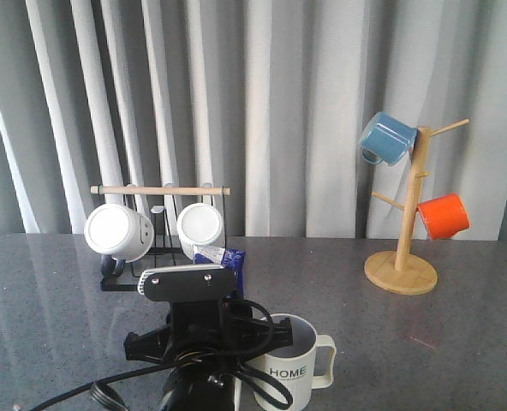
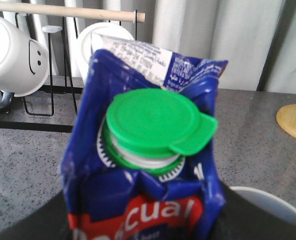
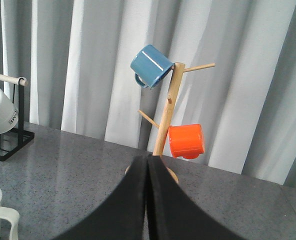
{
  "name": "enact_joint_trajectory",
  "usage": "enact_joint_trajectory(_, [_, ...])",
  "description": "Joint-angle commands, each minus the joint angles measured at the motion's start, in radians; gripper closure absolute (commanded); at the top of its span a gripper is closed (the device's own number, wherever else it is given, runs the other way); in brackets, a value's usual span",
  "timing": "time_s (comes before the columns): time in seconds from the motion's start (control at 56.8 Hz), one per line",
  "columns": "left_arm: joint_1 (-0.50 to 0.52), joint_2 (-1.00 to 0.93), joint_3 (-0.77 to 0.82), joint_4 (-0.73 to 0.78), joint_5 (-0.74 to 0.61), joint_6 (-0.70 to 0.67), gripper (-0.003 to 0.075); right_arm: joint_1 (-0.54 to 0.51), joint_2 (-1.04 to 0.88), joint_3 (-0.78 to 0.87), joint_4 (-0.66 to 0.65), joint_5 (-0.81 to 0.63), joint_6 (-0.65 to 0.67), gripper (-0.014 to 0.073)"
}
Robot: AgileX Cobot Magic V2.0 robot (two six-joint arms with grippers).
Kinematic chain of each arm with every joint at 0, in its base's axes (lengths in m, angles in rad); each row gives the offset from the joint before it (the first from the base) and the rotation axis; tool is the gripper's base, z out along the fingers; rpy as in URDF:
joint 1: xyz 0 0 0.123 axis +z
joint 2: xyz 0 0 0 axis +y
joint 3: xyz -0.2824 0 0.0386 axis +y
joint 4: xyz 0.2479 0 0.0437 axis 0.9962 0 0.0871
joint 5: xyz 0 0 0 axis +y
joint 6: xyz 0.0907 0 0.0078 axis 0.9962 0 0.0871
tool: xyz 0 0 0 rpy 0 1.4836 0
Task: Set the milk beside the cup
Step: 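Carry the milk carton with the left gripper beside the white mug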
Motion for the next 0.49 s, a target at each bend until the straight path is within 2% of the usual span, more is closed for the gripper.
enact_joint_trajectory(0.0, [0.009, -0.022, -0.028, 0.046, -0.045, -0.052, 0.0717, -0.009, -0.005, -0.032, -0.011, -0.072, -0.003, 0.0602])
enact_joint_trajectory(0.158, [0.009, -0.012, -0.028, 0.046, -0.042, -0.1, 0.0717, -0.009, -0.005, -0.032, -0.011, -0.072, -0.003, 0.0602])
enact_joint_trajectory(0.475, [0.009, -0.012, -0.028, 0.046, -0.046, -0.101, 0.0717, -0.009, -0.005, -0.032, -0.011, -0.072, -0.003, 0.0602])
